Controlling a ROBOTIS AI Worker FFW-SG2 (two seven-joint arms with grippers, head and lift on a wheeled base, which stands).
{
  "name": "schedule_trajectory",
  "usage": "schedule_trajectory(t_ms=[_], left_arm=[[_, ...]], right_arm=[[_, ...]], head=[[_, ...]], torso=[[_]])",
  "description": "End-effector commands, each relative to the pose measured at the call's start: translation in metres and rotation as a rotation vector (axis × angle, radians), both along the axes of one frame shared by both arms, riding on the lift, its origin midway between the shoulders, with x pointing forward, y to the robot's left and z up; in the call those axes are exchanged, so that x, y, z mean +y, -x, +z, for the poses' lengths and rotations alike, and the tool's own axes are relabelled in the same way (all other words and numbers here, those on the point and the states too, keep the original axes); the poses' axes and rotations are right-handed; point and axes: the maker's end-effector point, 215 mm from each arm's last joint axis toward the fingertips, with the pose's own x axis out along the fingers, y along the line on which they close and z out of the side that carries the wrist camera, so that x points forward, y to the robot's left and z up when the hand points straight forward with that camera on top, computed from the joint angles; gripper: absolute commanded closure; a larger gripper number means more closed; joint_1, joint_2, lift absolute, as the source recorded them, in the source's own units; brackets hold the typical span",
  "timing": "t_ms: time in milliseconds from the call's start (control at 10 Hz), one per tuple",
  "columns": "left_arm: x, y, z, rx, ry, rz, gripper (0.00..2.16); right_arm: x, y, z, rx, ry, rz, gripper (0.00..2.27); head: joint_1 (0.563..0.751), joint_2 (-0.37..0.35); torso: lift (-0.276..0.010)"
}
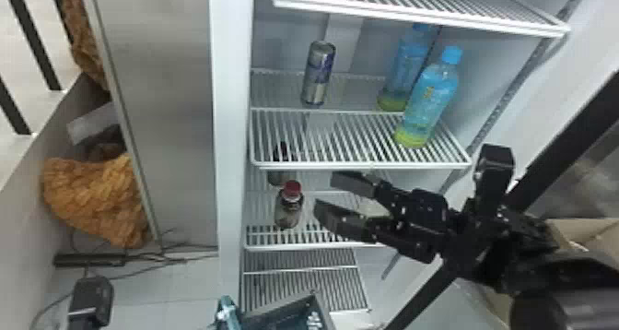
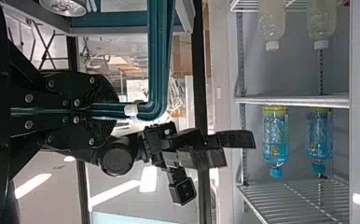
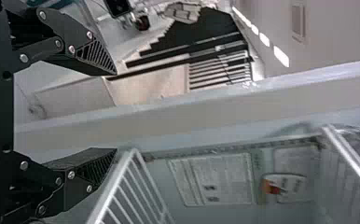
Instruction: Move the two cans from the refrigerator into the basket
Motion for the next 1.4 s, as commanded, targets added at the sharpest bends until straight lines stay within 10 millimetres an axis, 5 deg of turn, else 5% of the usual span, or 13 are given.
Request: schedule_trajectory(t_ms=[0,1300], left_arm=[[0.0,0.002,-0.001,0.004,0.0,-0.005,1.2],[0.0,0.002,-0.001,0.002,-0.004,-0.007,1.2]], right_arm=[[-0.003,-0.009,0.011,-0.034,-0.035,-0.042,0.51],[-0.095,-0.103,0.042,-0.203,-0.133,-0.489,0.49]], head=[[0.695,-0.228],[0.695,-0.323]], torso=[[-0.035],[-0.035]])
